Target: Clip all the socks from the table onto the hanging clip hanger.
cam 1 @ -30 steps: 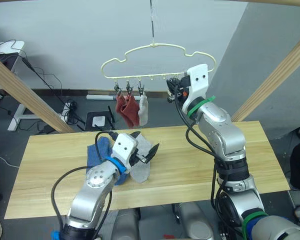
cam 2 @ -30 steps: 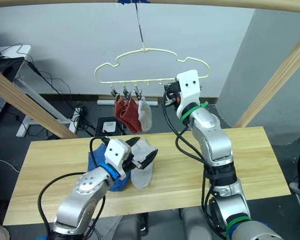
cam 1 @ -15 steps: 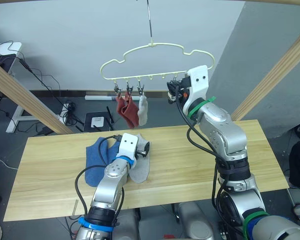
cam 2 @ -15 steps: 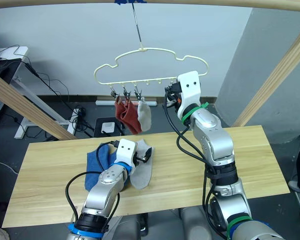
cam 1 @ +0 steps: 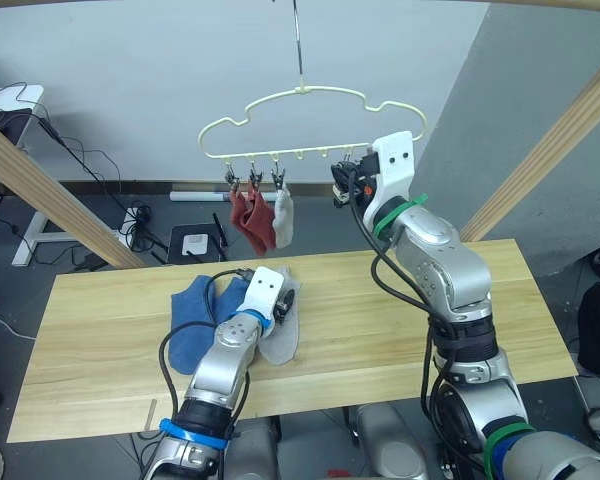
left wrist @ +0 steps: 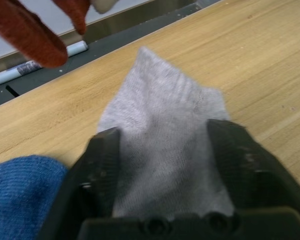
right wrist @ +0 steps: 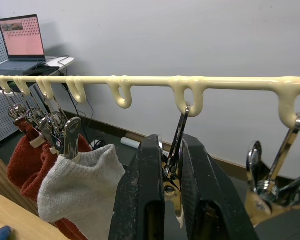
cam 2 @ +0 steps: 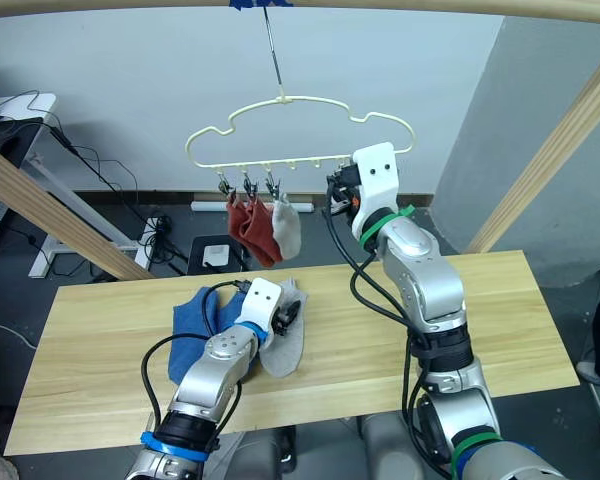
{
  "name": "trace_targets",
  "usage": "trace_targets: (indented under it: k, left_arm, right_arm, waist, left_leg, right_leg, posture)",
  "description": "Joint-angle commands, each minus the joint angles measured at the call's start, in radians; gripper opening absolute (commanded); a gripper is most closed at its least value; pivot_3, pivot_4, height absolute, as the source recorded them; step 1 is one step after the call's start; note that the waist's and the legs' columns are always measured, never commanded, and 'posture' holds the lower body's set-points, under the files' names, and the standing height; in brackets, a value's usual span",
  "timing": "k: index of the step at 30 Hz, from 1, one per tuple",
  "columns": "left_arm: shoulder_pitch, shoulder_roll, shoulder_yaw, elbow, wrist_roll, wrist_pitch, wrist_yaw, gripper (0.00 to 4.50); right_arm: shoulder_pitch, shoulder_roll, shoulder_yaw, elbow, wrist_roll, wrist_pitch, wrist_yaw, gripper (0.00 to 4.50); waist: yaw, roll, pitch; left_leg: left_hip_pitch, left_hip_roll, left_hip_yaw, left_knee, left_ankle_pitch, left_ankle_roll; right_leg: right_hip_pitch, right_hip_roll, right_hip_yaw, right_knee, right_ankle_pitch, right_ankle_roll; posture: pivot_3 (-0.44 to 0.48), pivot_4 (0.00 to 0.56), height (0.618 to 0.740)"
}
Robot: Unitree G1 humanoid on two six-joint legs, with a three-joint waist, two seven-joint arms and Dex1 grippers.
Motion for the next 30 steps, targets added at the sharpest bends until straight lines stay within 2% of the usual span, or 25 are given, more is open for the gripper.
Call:
trace_targets:
  k: [1,4,7,10,16,23,30]
  left_arm:
    - [0.023,0.007,-0.007,0.01,0.012,0.026,-0.009,1.68]
    - [0.032,0.005,-0.004,0.003,0.0,0.024,-0.024,0.91]
    - [0.03,-0.035,0.012,-0.036,-0.064,-0.033,-0.071,0.03]
    - [-0.004,-0.075,0.014,-0.099,-0.114,-0.091,-0.114,0.0]
    - [-0.104,-0.144,0.02,-0.196,-0.151,-0.157,-0.113,0.0]
    - [-0.182,-0.189,0.033,-0.182,-0.164,-0.189,-0.093,0.0]
    - [-0.194,-0.195,0.029,-0.156,-0.161,-0.15,-0.088,0.0]
  right_arm:
    - [-0.016,0.007,-0.005,-0.049,0.018,-0.007,-0.005,0.11]
    - [-0.015,0.009,-0.006,-0.049,0.019,-0.007,-0.007,0.11]
    - [-0.014,0.011,-0.006,-0.051,0.021,-0.006,-0.008,0.11]
    - [-0.014,0.013,-0.007,-0.056,0.023,-0.005,-0.007,0.11]
    - [-0.013,0.019,-0.004,-0.083,0.035,0.01,0.0,0.11]
    - [-0.003,0.028,0.011,-0.122,0.073,0.048,0.013,0.11]
    - [0.0,0.026,0.016,-0.13,0.082,0.062,0.012,0.11]
  waist:
    - [-0.002,0.0,0.0]
    - [-0.006,0.0,0.0]
    - [-0.007,0.0,0.0]
    - [-0.005,0.0,0.0]
    - [-0.007,0.0,0.0]
    - [-0.016,0.0,0.0]
    - [-0.015,0.0,0.0]
  left_leg:
    - [0.0,0.0,0.0,0.0,0.0,0.0]
    - [0.0,0.0,0.0,0.0,0.0,0.0]
    - [0.0,0.0,0.0,0.0,0.0,0.0]
    - [0.0,0.0,0.0,0.0,0.0,0.0]
    - [-0.001,-0.001,0.001,0.0,0.0,0.0]
    - [-0.001,0.0,0.001,-0.001,0.0,0.0]
    - [-0.001,-0.001,0.001,0.0,0.0,0.0]
  right_leg:
    - [0.0,0.0,0.0,0.0,0.0,0.0]
    - [0.0,0.0,0.0,0.0,0.0,0.0]
    - [0.0,0.0,0.0,0.0,0.0,0.0]
    - [0.0,0.0,0.0,0.0,0.0,0.0]
    - [0.0,-0.001,0.001,-0.001,0.001,0.001]
    - [0.0,0.0,0.001,-0.002,0.001,0.001]
    - [0.0,0.0,0.001,-0.002,0.001,0.002]
  posture:
    - [-0.249,0.281,0.74]
    - [-0.25,0.28,0.74]
    - [-0.251,0.279,0.74]
    - [-0.252,0.276,0.74]
    - [-0.258,0.27,0.74]
    - [-0.261,0.269,0.74]
    - [-0.266,0.265,0.74]
